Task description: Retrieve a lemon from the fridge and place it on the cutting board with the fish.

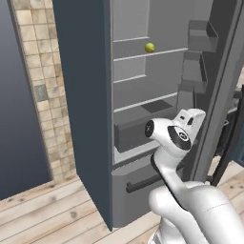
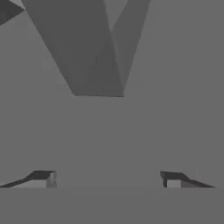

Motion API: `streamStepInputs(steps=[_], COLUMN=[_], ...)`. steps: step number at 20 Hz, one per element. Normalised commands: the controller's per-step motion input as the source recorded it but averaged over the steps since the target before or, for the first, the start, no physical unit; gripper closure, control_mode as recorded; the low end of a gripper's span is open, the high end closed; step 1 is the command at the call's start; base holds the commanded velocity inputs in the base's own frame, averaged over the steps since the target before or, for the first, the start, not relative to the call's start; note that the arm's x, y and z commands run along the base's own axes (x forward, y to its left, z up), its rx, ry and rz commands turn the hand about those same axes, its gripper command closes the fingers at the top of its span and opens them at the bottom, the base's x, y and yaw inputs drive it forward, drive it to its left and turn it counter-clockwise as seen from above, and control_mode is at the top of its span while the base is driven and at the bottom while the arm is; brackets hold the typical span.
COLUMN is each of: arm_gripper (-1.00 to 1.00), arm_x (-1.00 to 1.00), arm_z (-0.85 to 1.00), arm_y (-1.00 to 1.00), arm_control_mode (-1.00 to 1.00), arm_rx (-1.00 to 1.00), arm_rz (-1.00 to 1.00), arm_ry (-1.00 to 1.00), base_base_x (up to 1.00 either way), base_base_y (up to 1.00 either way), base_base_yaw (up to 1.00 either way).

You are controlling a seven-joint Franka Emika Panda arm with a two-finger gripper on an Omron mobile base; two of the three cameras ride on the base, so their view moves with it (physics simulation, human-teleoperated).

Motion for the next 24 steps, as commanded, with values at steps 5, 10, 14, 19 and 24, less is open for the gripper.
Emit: streamStepInputs(steps=[5,10,14,19,24], arm_gripper=[-1.00,-1.00,-1.00,-1.00,-1.00], arm_x=[-0.71,-0.27,0.00,0.16,0.35], arm_z=[0.00,-0.20,-0.22,0.13,0.41], arm_y=[-0.99,-1.00,-1.00,-1.00,-1.00], arm_control_mode=[-1.00,-1.00,-1.00,-1.00,-1.00], arm_rx=[0.00,0.07,0.08,0.19,0.17], arm_rz=[0.00,0.00,0.03,0.05,0.04], arm_ry=[-0.01,0.00,0.00,-0.18,-0.21], base_base_x=[0.00,0.00,0.00,0.00,0.00], base_base_y=[0.00,0.00,0.00,0.00,0.00], base_base_yaw=[0.00,0.00,0.00,0.00,0.00])
